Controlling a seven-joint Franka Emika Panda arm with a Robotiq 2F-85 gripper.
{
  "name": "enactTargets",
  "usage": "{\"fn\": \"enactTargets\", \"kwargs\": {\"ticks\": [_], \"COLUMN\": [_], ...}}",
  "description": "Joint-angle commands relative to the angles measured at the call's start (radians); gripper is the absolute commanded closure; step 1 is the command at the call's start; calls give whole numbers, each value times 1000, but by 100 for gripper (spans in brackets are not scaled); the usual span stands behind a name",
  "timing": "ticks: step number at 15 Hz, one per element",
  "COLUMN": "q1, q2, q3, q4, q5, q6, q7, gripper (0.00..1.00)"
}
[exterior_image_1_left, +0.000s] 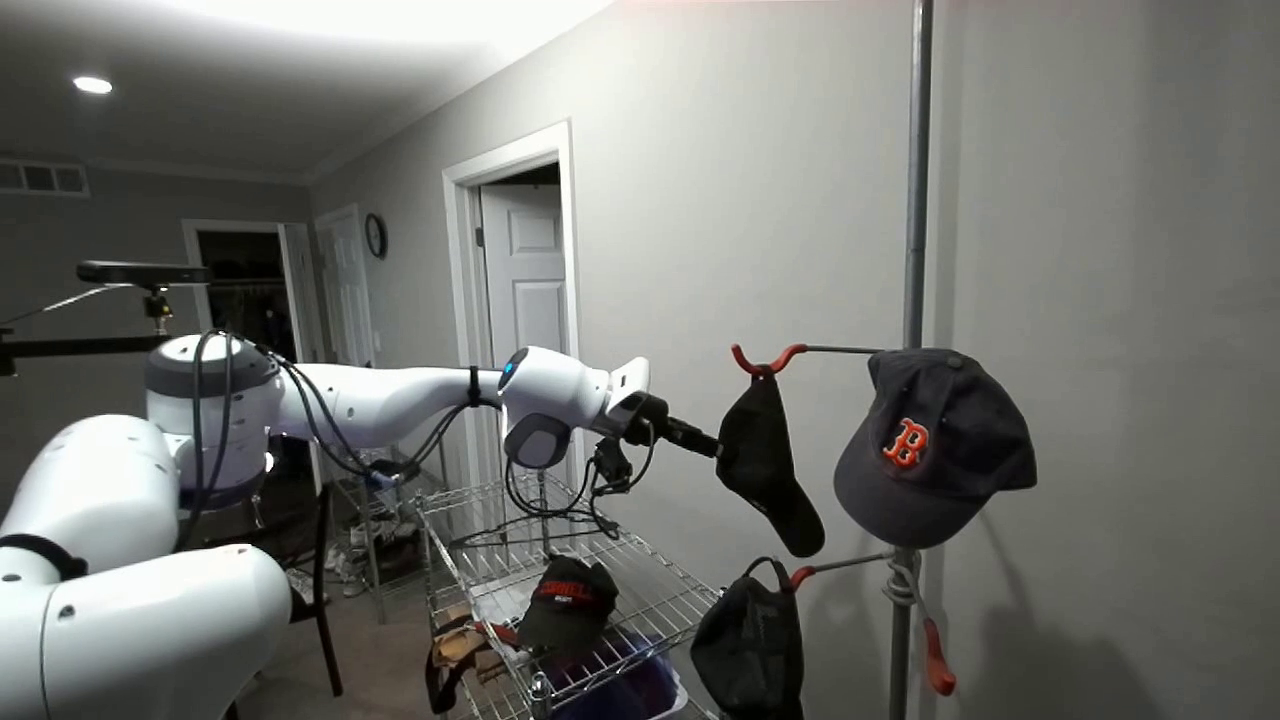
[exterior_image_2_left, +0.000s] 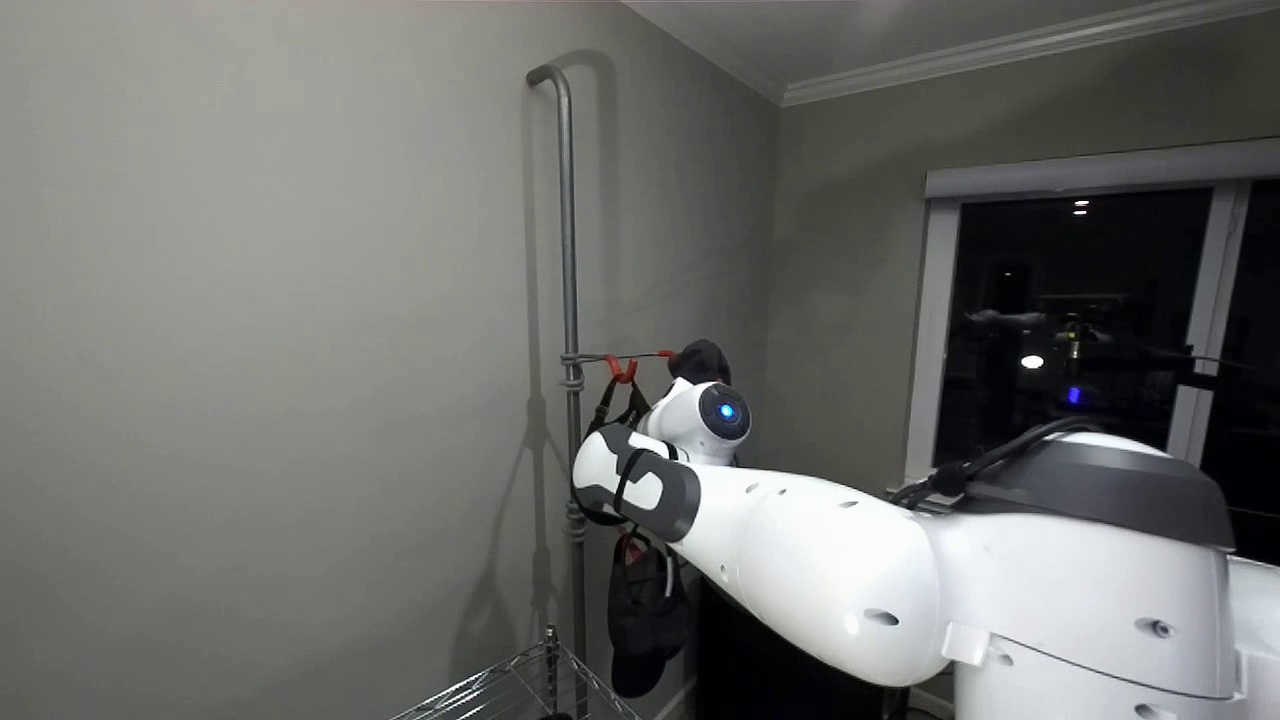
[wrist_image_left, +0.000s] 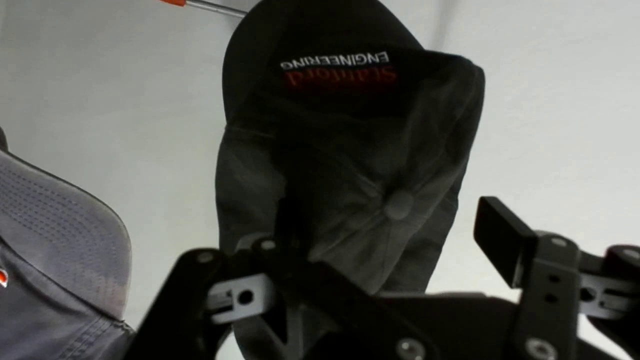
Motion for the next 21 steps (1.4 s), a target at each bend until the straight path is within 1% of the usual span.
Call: {"fn": "enactTargets", "kwargs": {"ticks": [1,5,9,11,13,14,17,21], "q1": [-40,-68,-72,-60,-37,-22,36,113], "q2": [-14,-13,-12,-17,-26,-30,-43,-31], "q3": [4,6,8,1,-15,-28,-89,-168], "q4": [21,35,32,20,2,-9,-49,-97], "q5": [-58,-57,-52,-47,-32,-27,0,32], "q6": [-38,-60,-69,-69,-63,-58,-51,-47], "q7": [51,51,47,37,24,20,-2,-10], "gripper": [41,68,93,97,94,94,94,94]}}
